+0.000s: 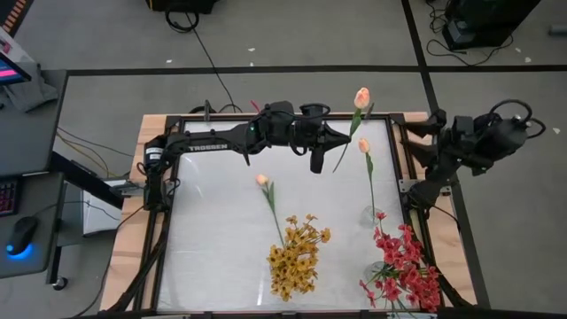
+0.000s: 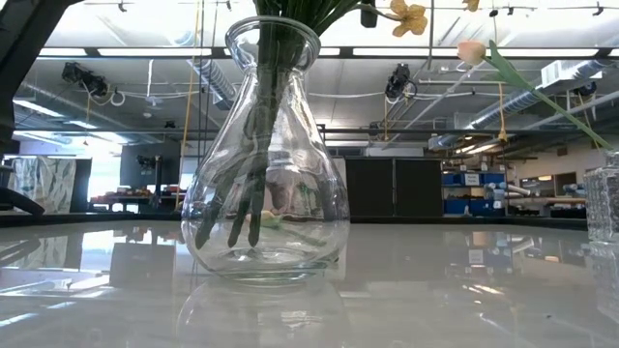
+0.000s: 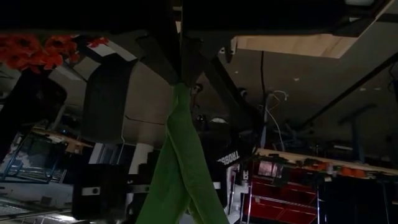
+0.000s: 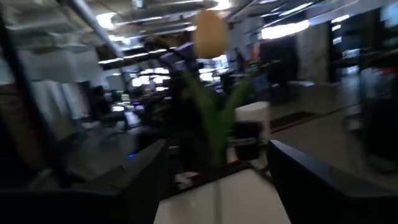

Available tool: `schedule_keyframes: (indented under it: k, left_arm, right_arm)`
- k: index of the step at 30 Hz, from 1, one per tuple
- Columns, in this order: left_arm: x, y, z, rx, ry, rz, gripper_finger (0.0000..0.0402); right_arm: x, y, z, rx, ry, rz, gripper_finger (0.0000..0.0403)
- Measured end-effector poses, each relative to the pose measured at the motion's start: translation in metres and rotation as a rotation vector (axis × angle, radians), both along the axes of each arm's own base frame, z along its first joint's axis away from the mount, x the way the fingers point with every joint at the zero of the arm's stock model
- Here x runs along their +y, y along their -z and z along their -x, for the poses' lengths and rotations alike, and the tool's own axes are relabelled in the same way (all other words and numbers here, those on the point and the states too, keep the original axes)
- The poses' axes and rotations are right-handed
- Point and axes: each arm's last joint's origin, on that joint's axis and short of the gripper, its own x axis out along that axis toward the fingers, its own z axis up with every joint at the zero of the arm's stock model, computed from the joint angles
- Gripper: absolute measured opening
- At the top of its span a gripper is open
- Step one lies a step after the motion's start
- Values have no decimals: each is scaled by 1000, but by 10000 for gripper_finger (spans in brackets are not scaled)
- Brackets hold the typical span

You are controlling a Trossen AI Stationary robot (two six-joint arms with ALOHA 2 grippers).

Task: Sort flowers into vase by color
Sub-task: Put the top light pink flower into the top transparent vase

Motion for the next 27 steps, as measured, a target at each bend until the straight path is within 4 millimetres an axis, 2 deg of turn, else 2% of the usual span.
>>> schedule_keyframes:
  k: [9,13,17,23,27]
  left_arm:
    - [-5,0,-1,2,46,4,9]
    - [-6,1,-1,7,72,22,9]
    - [-6,1,-1,11,74,23,9]
    - [-6,1,-1,12,74,22,9]
    - [-6,1,-1,12,74,19,9]
  right_arm:
    - [14,1,-19,-6,-170,-28,270]
    - [14,8,-28,49,-194,-53,269]
    - [8,19,-38,145,-141,-55,269]
    - [-7,15,-45,126,-80,-28,269]
    - [-14,16,-57,137,-102,-25,269]
